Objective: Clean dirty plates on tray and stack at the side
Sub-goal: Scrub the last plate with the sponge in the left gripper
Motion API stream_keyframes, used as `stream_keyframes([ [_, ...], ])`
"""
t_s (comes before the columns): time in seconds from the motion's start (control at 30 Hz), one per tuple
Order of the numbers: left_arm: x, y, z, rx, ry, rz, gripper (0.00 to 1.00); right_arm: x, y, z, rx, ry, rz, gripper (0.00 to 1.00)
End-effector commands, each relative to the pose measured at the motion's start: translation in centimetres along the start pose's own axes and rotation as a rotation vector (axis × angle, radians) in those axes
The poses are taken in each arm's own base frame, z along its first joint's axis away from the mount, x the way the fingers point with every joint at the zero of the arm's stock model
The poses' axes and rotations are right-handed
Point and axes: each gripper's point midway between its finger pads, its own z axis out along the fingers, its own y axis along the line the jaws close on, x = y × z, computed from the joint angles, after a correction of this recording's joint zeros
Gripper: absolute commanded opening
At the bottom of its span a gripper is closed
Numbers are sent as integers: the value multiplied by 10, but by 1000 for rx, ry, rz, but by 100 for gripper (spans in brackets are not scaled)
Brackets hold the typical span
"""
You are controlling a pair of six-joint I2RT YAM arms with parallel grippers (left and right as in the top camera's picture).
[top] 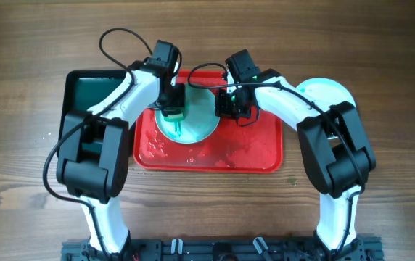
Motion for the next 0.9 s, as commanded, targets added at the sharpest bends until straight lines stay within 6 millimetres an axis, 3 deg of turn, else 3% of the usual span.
stream_keyframes([
  [0.0, 38, -58, 4, 360, 116, 237, 4, 1, -18, 12, 61, 11, 16, 4],
  [0.07, 50, -73, -5, 475, 148, 292, 4, 1, -18, 12, 62, 11, 17, 4],
  [0.13, 71, -65, -7, 459, 231, 323, 4, 1, -18, 12, 61, 11, 17, 4],
  [0.23, 80, -21, 2, 208, 300, 280, 4, 1, -18, 12, 61, 11, 16, 4],
  [0.33, 57, 43, 7, -186, 217, 41, 4, 1, -18, 12, 62, 11, 16, 4],
  [0.4, 35, 74, 2, -378, 90, -110, 4, 1, -18, 12, 62, 12, 16, 4],
  [0.43, 27, 79, 1, -413, 42, -152, 4, 1, -18, 12, 62, 12, 16, 4],
  [0.67, -23, 60, 5, -327, -167, -187, 4, 1, -18, 12, 62, 12, 17, 4],
  [0.77, -31, 26, 12, -148, -169, -116, 4, 1, -18, 12, 62, 12, 17, 4],
  [0.87, -32, -22, 13, 104, -148, -2, 4, 1, -18, 13, 63, 14, 17, 4],
])
